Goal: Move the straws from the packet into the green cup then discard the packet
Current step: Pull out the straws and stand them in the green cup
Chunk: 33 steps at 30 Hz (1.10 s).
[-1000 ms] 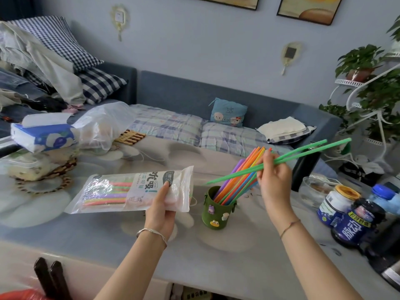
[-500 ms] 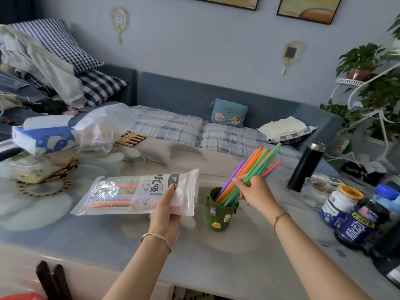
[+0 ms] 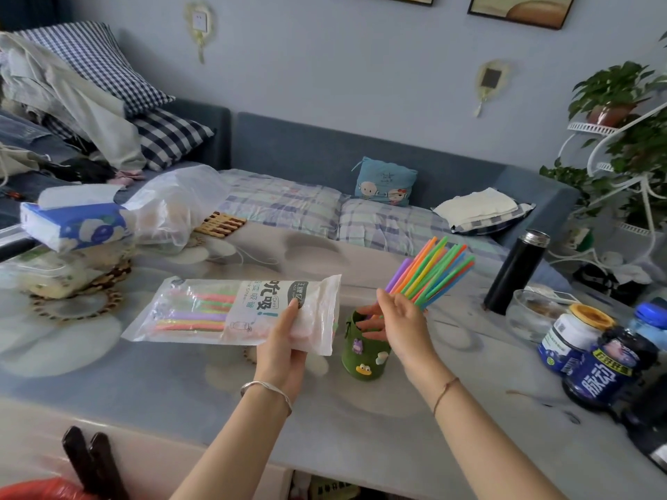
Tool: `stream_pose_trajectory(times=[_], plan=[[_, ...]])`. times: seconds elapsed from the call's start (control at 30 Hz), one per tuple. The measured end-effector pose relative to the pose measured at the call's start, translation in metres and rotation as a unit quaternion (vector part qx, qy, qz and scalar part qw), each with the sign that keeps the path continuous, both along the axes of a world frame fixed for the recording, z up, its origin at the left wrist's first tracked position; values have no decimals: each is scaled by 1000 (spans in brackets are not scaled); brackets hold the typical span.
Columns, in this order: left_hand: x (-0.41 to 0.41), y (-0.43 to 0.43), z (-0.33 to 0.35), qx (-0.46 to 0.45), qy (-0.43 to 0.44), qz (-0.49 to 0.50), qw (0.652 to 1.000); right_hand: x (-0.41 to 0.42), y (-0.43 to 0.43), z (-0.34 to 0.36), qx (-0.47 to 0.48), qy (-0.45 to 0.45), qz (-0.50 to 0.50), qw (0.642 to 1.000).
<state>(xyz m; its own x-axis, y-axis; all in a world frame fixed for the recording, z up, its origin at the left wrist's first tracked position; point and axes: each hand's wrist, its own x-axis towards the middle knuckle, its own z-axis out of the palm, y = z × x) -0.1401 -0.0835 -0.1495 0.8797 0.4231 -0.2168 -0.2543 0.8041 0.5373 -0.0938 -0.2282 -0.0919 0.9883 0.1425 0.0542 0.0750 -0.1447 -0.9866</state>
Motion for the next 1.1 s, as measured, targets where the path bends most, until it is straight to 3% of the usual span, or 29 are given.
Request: stream_pose_trajectory(times=[0.07, 0.17, 0.23, 0.3, 0.47, 0.57, 0.7, 0.77, 0.93, 1.1], plan=[[-3, -4, 4, 50, 6, 12, 999, -5, 13, -8, 137, 94, 17, 986], [-11, -11, 12, 154, 12, 43, 987, -14, 30, -19, 341, 249, 38, 906], [-14, -14, 16, 217, 13, 54, 975, -17, 36, -24, 402, 291, 49, 867], [-17, -16, 19, 253, 5, 54, 966, -18, 39, -25, 425, 290, 55, 856], [-24, -16, 23, 313, -21, 47, 948, -23, 43, -22, 410, 282, 68, 865], [-25, -15, 25, 307, -20, 62, 949, -24, 43, -26, 390, 239, 13, 889], [-23, -9, 25, 241, -6, 78, 967, -25, 40, -33, 159, 64, -45, 984], [-22, -6, 23, 208, -1, 75, 975, -24, 38, -37, 90, -31, -39, 995], [-18, 3, 19, 115, -11, 43, 992, -17, 25, -23, 107, -125, -34, 986], [-12, 15, 14, 31, 7, 15, 999, -14, 6, 1, 238, -122, -97, 959]])
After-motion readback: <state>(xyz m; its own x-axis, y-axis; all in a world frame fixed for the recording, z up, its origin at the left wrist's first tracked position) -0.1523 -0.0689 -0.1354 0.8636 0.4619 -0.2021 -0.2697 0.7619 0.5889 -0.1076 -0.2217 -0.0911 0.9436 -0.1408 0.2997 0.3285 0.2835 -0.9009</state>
